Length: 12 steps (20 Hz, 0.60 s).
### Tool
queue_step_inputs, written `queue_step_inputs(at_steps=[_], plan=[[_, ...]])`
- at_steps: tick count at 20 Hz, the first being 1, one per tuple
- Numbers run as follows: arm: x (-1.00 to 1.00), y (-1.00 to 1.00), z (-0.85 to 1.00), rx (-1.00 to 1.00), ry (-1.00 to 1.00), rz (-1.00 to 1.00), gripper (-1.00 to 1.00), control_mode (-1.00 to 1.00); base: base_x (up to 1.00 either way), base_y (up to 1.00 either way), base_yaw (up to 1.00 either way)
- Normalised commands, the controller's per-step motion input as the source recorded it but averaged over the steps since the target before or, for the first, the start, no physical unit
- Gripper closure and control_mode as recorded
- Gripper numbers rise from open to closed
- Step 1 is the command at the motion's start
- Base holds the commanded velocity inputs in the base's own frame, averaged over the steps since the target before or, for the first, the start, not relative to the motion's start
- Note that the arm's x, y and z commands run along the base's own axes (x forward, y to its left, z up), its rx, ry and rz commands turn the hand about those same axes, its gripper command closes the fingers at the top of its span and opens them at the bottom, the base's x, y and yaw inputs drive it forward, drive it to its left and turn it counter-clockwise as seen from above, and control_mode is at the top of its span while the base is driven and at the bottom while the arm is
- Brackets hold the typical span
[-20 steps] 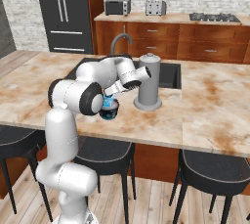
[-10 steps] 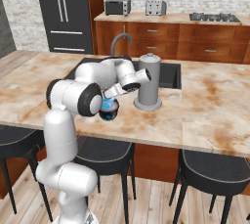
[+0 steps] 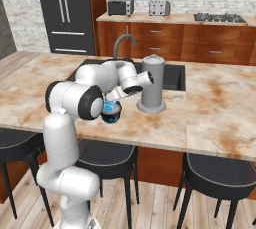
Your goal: Stack the yogurt containers by placing the smaller containers on top of the larger containers.
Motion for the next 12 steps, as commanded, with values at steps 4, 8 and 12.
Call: queue_step_inputs(at_steps=[4,8,12], plan=[[0.00,0.06,-0.14,0.00,0.00,0.00,1.00,-1.00,0.00,0.00,0.00],[-0.01,0.02,-0.11,0.00,0.00,0.00,-1.00,-1.00,0.00,0.00,0.00],[-0.03,0.00,-0.09,0.00,0.00,0.00,-1.00,-1.00,0.00,0.00,0.00]])
